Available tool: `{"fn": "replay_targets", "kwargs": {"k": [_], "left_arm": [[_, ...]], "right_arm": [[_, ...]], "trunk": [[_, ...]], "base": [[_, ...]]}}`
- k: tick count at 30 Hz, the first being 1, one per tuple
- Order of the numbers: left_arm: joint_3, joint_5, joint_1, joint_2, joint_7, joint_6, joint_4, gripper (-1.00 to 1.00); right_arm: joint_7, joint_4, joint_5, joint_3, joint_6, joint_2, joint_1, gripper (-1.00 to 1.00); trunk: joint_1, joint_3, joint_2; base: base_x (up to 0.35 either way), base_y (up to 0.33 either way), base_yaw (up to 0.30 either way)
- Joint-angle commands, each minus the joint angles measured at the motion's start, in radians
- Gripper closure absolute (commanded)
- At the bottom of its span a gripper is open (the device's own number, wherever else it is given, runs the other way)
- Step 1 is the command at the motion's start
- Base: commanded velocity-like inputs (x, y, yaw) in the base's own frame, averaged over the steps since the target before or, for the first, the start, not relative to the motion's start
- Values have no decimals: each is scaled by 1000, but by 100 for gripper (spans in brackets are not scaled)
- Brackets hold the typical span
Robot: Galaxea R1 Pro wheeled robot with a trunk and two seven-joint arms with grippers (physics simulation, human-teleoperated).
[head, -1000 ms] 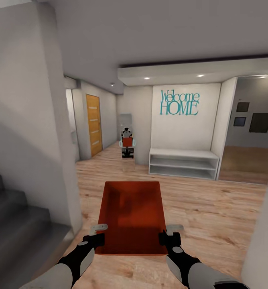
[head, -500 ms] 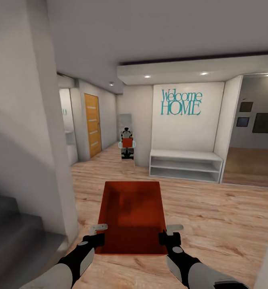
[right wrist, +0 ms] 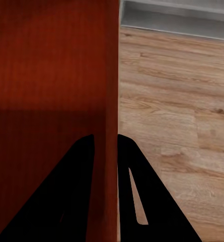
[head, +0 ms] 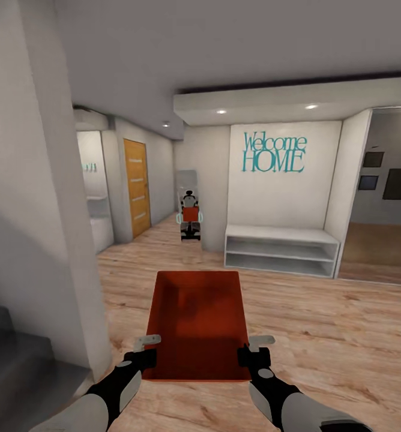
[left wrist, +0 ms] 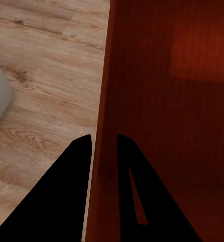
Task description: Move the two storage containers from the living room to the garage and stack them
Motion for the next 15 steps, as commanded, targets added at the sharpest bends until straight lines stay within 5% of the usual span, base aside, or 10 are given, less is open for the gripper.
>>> {"fn": "replay_targets", "kwargs": {"k": [1, 15], "left_arm": [[-7, -2, 1, 4, 37, 1, -1, 100], [-7, -2, 1, 4, 37, 1, 9, 100]], "right_arm": [[12, -40, -16, -83, 4, 1, -2, 100], [12, -40, -16, -83, 4, 1, -2, 100]], "trunk": [[1, -2, -1], [1, -2, -1]], "base": [[321, 0, 0], [321, 0, 0]]}}
